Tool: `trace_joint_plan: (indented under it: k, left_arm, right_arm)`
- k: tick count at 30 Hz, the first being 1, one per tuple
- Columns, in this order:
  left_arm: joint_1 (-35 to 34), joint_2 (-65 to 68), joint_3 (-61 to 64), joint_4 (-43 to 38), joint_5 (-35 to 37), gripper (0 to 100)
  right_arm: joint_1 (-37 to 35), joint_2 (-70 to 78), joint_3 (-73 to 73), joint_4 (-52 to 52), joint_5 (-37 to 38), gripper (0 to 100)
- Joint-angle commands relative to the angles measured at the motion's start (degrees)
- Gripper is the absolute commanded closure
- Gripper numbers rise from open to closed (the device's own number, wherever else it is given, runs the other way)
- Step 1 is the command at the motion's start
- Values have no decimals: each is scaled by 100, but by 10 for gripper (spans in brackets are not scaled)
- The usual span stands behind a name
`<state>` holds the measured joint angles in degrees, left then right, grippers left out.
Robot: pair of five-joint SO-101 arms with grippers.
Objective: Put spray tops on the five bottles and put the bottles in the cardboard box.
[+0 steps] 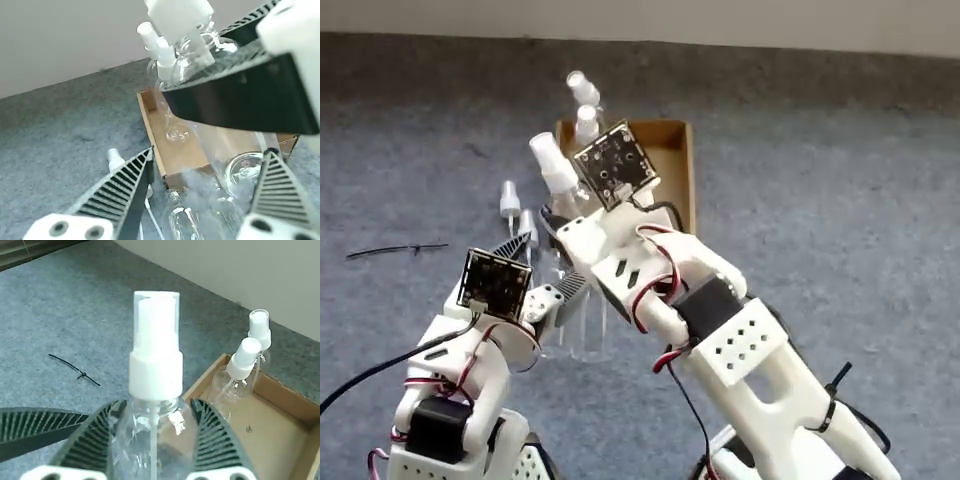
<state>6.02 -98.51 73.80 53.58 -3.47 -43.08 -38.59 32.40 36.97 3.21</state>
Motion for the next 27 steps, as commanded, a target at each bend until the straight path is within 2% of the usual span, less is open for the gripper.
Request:
trace_joint_plan:
  k: [1, 6, 20, 23, 27]
  left_arm:
    - [-110, -48, -13, -132, -44, 695]
    - [-110, -48, -13, -141, -53, 695]
    - [-215, 646, -66, -422, -53, 695]
    - [-198, 637, -215, -404, -26, 695]
    - [-189, 637, -593, 70, -18, 691]
  right_arm:
    - [127, -251, -321, 48, -9, 995]
    - [418, -251, -330, 277, -9, 995]
    - [453, -251, -356, 444, 0, 995]
    - [453, -198, -365, 382, -35, 995]
    - [426, -224, -312, -268, -44, 995]
